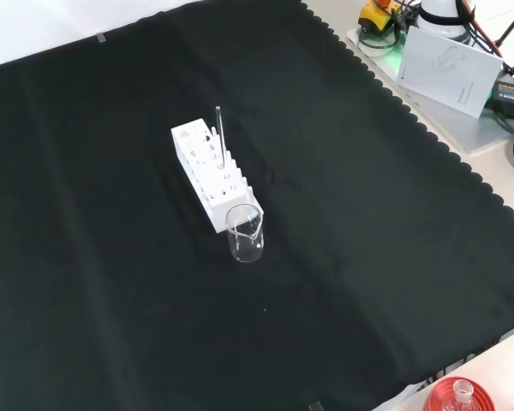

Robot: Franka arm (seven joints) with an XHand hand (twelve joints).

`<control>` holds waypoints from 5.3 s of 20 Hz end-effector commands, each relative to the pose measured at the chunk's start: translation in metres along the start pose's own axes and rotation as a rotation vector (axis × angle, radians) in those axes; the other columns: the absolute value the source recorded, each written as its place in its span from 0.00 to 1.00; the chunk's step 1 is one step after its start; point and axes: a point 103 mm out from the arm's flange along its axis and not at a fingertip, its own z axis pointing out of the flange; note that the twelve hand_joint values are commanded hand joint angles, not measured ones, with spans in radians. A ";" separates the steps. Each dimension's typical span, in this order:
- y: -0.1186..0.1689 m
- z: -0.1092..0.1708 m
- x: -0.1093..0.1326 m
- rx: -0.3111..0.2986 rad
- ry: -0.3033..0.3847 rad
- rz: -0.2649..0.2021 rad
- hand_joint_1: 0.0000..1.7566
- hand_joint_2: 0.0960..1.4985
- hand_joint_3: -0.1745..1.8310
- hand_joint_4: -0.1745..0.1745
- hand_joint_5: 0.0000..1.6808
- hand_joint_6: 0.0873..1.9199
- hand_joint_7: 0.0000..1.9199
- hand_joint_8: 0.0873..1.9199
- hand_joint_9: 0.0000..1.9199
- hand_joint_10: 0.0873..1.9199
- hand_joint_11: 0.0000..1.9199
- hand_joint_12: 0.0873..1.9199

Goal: Take the glass rod from the white test tube rack.

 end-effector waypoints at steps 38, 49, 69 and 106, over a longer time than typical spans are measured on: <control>0.084 0.031 0.053 -0.017 0.099 -0.217 0.30 0.52 0.12 0.34 0.04 0.00 0.00 0.29 0.02 0.43 0.00 0.67; 0.127 0.066 0.061 0.036 0.130 -0.245 0.31 0.52 0.12 0.24 0.11 0.00 0.05 0.34 0.10 0.43 0.00 0.73; 0.170 0.134 0.080 0.149 0.116 -0.297 0.33 0.52 0.13 0.18 0.16 0.00 0.11 0.37 0.16 0.43 0.04 0.73; 0.198 0.251 0.138 0.314 0.134 -0.387 0.33 0.53 0.15 0.09 0.22 0.00 0.18 0.40 0.24 0.42 0.14 0.72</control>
